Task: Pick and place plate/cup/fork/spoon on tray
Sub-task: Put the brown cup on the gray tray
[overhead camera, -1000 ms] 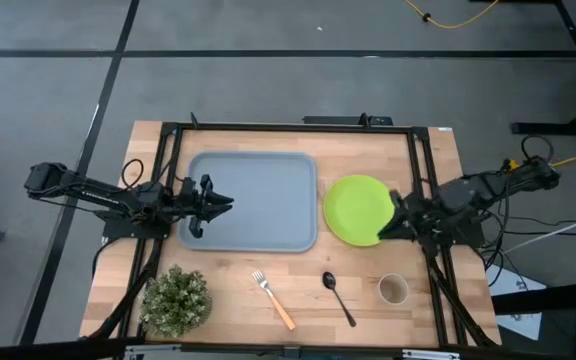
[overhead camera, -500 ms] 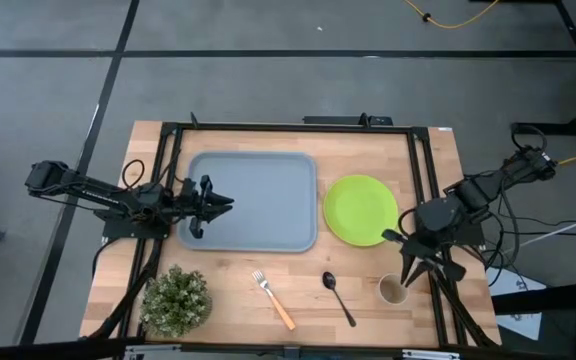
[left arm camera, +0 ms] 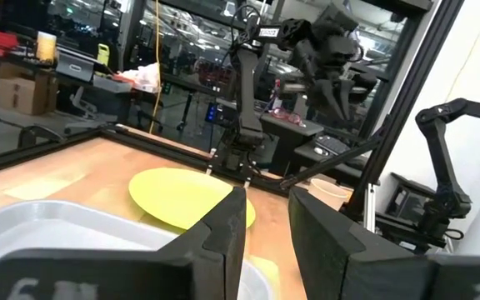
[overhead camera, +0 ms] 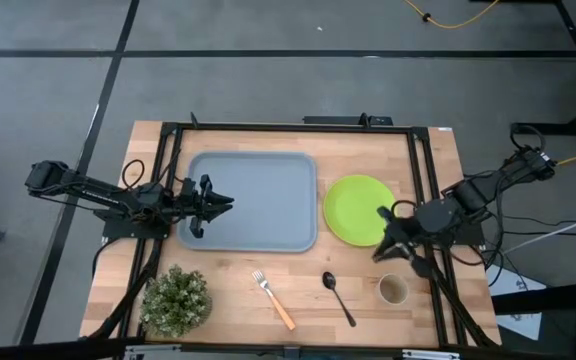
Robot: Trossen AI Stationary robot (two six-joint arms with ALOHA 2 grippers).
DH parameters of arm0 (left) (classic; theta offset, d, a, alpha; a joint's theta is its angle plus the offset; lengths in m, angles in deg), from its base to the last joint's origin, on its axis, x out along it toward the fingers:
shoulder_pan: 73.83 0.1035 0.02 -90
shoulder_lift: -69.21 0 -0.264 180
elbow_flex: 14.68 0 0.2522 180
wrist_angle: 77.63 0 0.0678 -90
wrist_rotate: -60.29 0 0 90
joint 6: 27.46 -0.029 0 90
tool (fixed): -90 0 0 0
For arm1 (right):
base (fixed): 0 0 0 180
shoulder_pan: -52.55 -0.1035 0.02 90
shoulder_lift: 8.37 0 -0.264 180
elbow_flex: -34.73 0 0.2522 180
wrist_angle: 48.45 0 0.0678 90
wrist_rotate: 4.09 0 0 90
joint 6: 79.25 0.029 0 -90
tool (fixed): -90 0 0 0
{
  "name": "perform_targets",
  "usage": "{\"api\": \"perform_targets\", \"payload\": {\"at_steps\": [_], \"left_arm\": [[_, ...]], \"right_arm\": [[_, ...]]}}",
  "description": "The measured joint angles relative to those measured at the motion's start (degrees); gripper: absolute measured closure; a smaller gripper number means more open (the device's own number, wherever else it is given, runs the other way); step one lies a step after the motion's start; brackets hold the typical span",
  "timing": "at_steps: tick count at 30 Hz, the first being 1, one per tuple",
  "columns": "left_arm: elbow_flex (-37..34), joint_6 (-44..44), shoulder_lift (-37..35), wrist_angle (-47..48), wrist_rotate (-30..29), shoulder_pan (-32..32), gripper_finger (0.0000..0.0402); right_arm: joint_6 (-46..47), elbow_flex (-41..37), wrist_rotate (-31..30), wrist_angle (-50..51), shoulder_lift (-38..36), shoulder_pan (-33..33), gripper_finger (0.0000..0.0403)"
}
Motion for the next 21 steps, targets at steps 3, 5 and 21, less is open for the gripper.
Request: {"api": "perform_targets", "payload": {"at_steps": [3, 5, 21], "left_arm": [[0.0, 0.0, 0.0, 0.0, 0.0, 0.0, 0.0315], [0.0, -0.1, 0.0, 0.0, 0.0, 0.0, 0.0315], [0.0, -2.9, 0.0, 1.7, 0.1, 0.0, 0.0315]], "right_arm": [[-0.4, 0.0, -8.2, -0.2, 0.0, 0.1, 0.0356], [-1.3, 0.0, -11.0, -0.2, -0.1, 0.0, 0.0347], [2.0, 1.7, 20.2, -0.6, 0.3, -1.1, 0.0226]]}}
